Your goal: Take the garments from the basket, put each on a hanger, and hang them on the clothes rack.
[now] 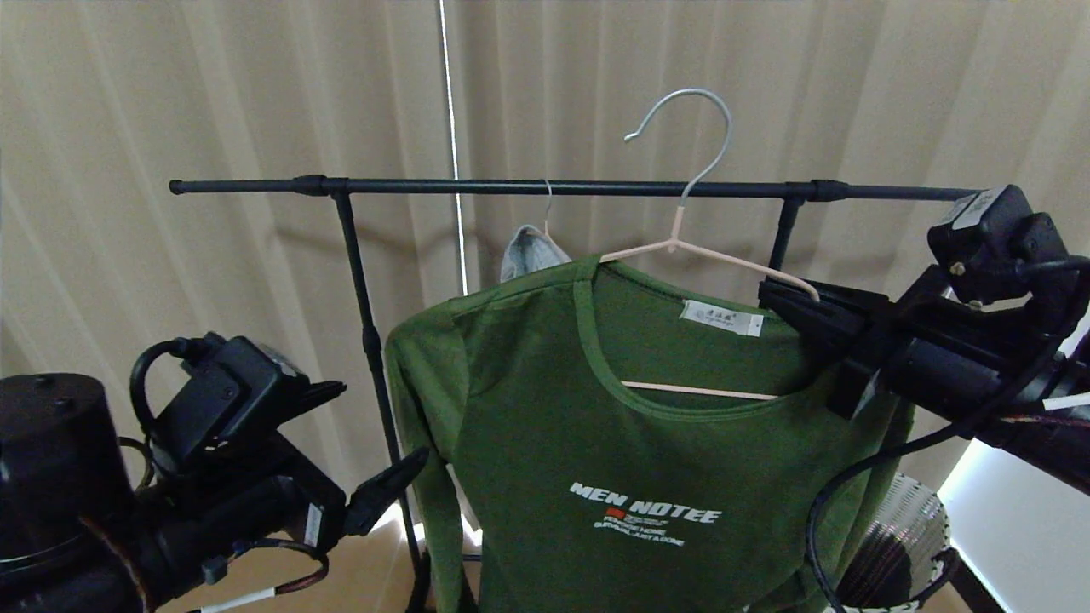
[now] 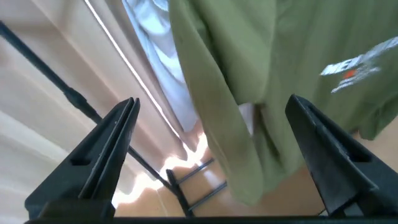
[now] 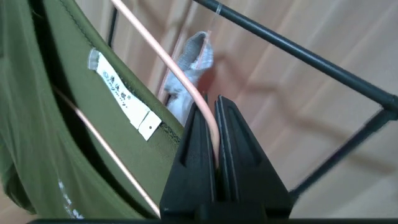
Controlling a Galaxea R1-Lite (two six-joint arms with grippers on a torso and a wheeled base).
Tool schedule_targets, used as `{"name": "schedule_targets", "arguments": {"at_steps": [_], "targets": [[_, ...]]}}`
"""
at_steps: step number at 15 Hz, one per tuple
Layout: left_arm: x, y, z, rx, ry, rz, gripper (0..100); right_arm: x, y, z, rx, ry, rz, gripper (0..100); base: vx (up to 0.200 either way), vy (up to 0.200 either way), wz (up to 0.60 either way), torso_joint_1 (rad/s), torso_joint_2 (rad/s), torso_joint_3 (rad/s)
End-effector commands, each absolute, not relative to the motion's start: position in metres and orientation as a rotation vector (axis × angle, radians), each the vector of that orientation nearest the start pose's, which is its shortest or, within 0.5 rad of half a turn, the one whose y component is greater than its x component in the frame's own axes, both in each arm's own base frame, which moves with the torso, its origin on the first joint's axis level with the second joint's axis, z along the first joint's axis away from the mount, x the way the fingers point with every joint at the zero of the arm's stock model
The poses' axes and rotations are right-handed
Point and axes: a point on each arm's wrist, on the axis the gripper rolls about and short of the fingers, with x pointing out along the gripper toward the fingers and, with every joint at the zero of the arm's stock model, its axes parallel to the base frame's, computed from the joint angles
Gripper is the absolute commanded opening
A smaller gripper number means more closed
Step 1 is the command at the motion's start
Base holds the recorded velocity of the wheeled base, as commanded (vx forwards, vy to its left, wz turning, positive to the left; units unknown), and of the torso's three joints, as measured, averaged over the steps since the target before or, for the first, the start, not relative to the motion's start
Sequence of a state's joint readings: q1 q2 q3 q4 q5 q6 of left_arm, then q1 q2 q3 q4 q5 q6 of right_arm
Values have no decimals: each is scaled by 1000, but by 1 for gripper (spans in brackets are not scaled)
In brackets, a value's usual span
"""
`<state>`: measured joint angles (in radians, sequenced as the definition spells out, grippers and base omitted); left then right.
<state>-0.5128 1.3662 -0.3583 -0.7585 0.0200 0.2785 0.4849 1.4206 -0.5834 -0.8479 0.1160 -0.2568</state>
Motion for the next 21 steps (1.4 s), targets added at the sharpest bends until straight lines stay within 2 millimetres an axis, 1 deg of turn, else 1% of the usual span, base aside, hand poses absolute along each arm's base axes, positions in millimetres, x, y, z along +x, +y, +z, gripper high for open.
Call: {"name": "schedule_targets", "arguments": {"at_steps": [1,4,5,10,12,14,16,17,20,21], "targets": [[189,-95,154,345,221,-486,100,192,113,218,-236,-109,633,0,0,0,0,0,0,0],[193,-89,153,340,233,-450,100,191,113,219,-231,-131,637,0,0,0,0,0,0,0],[193,-87,151,341,240,-443,0,191,114,217,-230,-127,643,0,0,0,0,0,0,0],[193,-80,151,338,245,-412,0,191,113,219,-232,-134,634,0,0,0,0,0,0,0],[192,-66,147,329,266,-354,0,190,111,220,-232,-140,625,0,0,0,0,0,0,0],[194,-57,146,324,281,-309,0,192,111,219,-234,-132,622,0,0,0,0,0,0,0],[192,-54,143,323,291,-300,0,193,109,217,-236,-126,612,0,0,0,0,0,0,0],[192,-53,143,323,293,-299,100,194,109,218,-236,-126,610,0,0,0,0,0,0,0],[190,-52,143,316,289,-300,100,195,108,216,-239,-115,599,0,0,0,0,0,0,0],[185,-51,144,303,277,-322,100,197,101,212,-247,-92,557,0,0,0,0,0,0,0]]}}
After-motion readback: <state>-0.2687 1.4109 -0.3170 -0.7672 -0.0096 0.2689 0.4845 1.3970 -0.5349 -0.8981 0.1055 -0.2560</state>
